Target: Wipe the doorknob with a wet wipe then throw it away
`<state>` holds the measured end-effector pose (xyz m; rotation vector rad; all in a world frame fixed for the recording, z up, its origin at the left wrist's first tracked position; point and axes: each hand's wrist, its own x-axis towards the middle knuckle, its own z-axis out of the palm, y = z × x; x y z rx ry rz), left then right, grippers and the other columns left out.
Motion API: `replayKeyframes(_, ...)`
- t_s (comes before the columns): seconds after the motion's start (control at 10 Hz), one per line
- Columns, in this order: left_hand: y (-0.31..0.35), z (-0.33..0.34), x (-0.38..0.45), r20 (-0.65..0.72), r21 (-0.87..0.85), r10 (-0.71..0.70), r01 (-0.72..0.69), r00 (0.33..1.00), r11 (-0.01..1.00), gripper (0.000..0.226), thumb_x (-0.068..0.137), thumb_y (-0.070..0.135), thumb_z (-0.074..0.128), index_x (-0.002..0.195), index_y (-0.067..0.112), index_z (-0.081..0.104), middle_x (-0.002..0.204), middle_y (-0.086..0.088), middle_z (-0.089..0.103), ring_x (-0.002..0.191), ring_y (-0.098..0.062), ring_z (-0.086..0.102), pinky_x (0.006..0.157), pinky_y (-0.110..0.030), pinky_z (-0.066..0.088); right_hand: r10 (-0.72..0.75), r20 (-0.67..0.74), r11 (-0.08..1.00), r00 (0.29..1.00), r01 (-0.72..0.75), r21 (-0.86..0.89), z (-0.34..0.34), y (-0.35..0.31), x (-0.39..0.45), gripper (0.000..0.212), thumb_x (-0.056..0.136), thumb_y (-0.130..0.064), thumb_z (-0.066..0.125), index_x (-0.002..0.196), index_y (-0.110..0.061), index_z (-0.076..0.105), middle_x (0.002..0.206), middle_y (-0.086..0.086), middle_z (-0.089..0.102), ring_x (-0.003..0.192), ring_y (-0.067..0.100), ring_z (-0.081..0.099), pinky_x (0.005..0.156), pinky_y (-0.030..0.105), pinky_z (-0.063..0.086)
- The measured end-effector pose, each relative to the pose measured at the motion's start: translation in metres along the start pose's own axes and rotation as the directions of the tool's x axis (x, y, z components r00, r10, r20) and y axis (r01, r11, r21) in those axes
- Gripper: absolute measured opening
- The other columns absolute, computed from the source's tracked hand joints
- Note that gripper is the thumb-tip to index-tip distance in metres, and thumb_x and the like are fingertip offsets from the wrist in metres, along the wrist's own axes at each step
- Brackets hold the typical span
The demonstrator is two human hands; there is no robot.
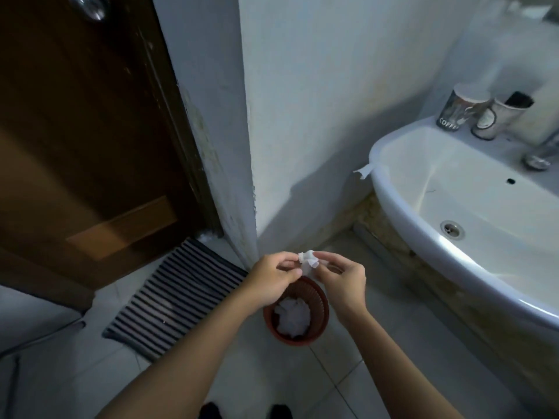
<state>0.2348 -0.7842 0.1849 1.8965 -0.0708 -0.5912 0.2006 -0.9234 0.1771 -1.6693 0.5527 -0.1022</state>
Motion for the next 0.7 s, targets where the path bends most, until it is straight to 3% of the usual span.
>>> replayKeyframes(0.1,-0.023,0.012,0.009,-0.002,0.034,-0.106,0.106,0.994,0.994,0.034,0.085,0.016,0.061,0.12,0.016,0.057,0.103,0.004,0.062,0.095,-0.013,0.059,0.08,-0.026,0.044,0.104,-0.041,0.988,0.994,-0.108,-0.11,0.0,0.036,0.018,0.015,0.075,-0.006,0.07,0.084,-0.017,0.073,0.076,0.006,0.073,0.076,0.019,0.069,0.068,0.024,0.053)
replayKeyframes(0.2,-0.038,0.021,0.013,0.007,0.041,-0.147,0.147,0.989,0.988,0.033,0.085,0.014,0.06,0.118,0.014,0.058,0.1,0.005,0.062,0.093,-0.013,0.059,0.074,-0.022,0.043,0.165,-0.088,0.96,0.982,-0.18,-0.216,-0.001,0.062,0.032,0.019,0.078,-0.004,0.062,0.091,-0.013,0.072,0.085,0.009,0.071,0.071,0.014,0.062,0.064,0.018,0.044)
replayKeyframes(0.3,-0.05,0.026,0.019,0.015,0.038,-0.175,0.174,0.985,0.984,0.03,0.086,0.013,0.059,0.117,0.013,0.058,0.096,0.007,0.062,0.092,-0.012,0.058,0.068,-0.021,0.042,0.267,0.01,0.914,0.964,-0.249,-0.32,-0.004,0.088,0.046,0.031,0.079,-0.003,0.058,0.108,-0.01,0.067,0.102,0.007,0.067,0.091,0.019,0.061,0.078,0.023,0.044)
replayKeyframes(0.4,-0.058,0.03,0.022,0.034,0.044,-0.194,0.192,0.98,0.98,0.028,0.087,0.013,0.057,0.116,0.014,0.058,0.091,0.011,0.061,0.091,-0.012,0.058,0.07,-0.022,0.042,0.341,0.177,0.854,0.923,-0.226,-0.469,-0.008,0.112,0.051,0.045,0.079,0.0,0.055,0.123,-0.009,0.057,0.126,0.009,0.061,0.117,0.023,0.055,0.096,0.028,0.043)
replayKeyframes(0.5,-0.061,0.029,0.02,0.037,0.047,-0.198,0.196,0.98,0.979,0.027,0.088,0.014,0.055,0.115,0.015,0.058,0.098,0.005,0.062,0.094,-0.011,0.059,0.069,-0.02,0.043,0.359,0.171,0.843,0.917,-0.241,-0.481,-0.013,0.12,0.049,0.042,0.082,0.001,0.053,0.123,-0.007,0.057,0.126,0.013,0.06,0.121,0.026,0.052,0.1,0.033,0.042)
replayKeyframes(0.6,-0.059,0.024,0.015,0.044,0.059,-0.217,0.215,0.975,0.975,0.027,0.088,0.015,0.056,0.115,0.014,0.059,0.102,0.003,0.062,0.098,-0.012,0.058,0.073,-0.02,0.042,0.353,0.159,0.856,0.922,-0.25,-0.452,-0.012,0.122,0.046,0.036,0.08,0.0,0.054,0.114,-0.006,0.063,0.117,0.015,0.066,0.113,0.026,0.058,0.098,0.034,0.045)
replayKeyframes(0.7,-0.052,0.014,0.011,0.023,0.078,-0.2,0.198,0.98,0.977,0.026,0.089,0.015,0.054,0.114,0.014,0.06,0.103,0.0,0.061,0.092,-0.011,0.057,0.065,-0.017,0.04,0.302,0.178,0.859,0.936,-0.187,-0.476,-0.003,0.107,0.044,0.029,0.08,-0.006,0.055,0.106,-0.009,0.068,0.106,0.011,0.07,0.104,0.024,0.062,0.091,0.032,0.048)
